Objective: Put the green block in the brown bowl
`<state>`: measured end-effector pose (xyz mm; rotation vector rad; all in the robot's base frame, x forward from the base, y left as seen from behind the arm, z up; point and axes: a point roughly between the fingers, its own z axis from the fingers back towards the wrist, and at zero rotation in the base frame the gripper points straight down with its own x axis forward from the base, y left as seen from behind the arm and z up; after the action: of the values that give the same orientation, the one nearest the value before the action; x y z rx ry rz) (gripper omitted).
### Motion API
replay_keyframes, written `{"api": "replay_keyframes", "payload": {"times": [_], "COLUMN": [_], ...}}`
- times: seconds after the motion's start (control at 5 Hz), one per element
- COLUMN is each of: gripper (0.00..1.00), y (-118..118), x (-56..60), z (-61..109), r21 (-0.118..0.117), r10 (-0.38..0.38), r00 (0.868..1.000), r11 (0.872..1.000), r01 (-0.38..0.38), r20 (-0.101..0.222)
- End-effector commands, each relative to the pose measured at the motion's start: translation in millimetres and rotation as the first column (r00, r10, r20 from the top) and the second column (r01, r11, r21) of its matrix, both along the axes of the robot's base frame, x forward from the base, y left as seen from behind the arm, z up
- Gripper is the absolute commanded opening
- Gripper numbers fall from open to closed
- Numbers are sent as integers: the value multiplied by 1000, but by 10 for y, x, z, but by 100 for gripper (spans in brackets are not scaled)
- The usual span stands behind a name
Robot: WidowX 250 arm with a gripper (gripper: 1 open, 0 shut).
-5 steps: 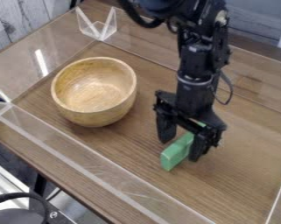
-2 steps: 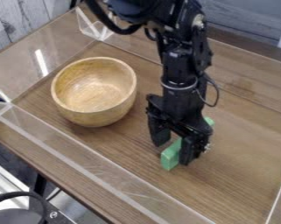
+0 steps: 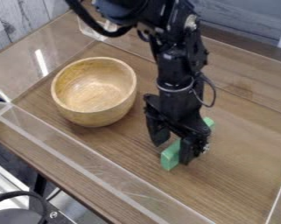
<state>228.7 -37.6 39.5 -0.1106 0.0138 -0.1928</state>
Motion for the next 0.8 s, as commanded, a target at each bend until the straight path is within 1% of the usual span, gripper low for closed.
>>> {"api": "replay_keyframes", "payload": {"times": [0.0, 0.2, 0.4, 0.6], "gripper": [100, 100, 0, 0], "y": [8, -19, -34, -54], "x": [91, 163, 181, 186], "z": [67, 45, -2, -4], "r21": [-5, -1, -5, -12], "r10": [51, 77, 82, 84], "r00": [997, 994, 995, 996], "r11": [999, 997, 997, 996], "r01": [-50, -77, -82, -84], "r20": [56, 74, 50, 29]}}
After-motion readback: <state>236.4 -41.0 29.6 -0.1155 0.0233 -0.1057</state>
